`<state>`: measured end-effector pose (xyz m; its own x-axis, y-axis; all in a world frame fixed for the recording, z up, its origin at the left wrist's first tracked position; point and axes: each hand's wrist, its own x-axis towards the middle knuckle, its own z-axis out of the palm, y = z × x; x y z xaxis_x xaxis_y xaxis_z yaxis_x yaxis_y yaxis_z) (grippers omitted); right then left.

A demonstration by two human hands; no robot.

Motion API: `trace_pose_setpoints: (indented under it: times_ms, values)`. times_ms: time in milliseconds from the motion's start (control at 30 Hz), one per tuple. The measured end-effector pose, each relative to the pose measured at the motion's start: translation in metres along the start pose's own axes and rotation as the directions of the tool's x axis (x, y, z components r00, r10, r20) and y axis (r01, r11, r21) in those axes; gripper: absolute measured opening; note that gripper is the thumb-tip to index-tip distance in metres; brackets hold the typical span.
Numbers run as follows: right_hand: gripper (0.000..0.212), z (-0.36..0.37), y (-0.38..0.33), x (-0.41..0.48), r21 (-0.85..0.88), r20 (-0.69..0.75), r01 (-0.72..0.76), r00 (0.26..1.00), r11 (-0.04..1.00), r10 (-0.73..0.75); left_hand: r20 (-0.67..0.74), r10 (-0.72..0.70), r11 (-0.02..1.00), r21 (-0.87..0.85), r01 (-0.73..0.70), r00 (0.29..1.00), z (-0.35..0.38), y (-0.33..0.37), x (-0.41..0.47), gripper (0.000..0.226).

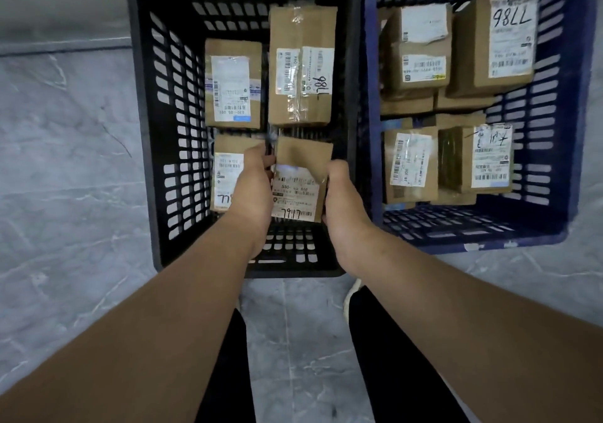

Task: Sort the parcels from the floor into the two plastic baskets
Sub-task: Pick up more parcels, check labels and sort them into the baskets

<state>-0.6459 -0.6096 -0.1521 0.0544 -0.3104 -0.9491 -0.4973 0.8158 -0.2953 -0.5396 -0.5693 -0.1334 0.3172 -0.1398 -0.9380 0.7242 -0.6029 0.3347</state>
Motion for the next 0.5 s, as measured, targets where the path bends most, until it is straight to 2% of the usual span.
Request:
trace_pose_setpoints:
  times_ms: [67, 333, 500]
  values:
    - [0.065, 0.003, 0.002, 0.013, -0.03, -0.016, -0.025, 1.0, 0.999, 0.024, -0.014, -0.017, 0.999, -0.027, 0.017, 1.0, 0.0, -0.007, 0.013, 0.045]
    - [0.058, 0.003, 0.017, 0.038, -0.087, 0.057, -0.073, 0.995, 0.994, 0.078, -0.002, -0.081, 0.991, -0.103, 0.08, 0.997, -0.001, -0.04, 0.049, 0.046]
    - [0.059, 0.0, 0.025, 0.052, -0.097, 0.095, -0.059, 0.993, 0.994, 0.068, -0.003, -0.065, 0.989, -0.135, 0.064, 0.998, 0.001, -0.056, 0.065, 0.046]
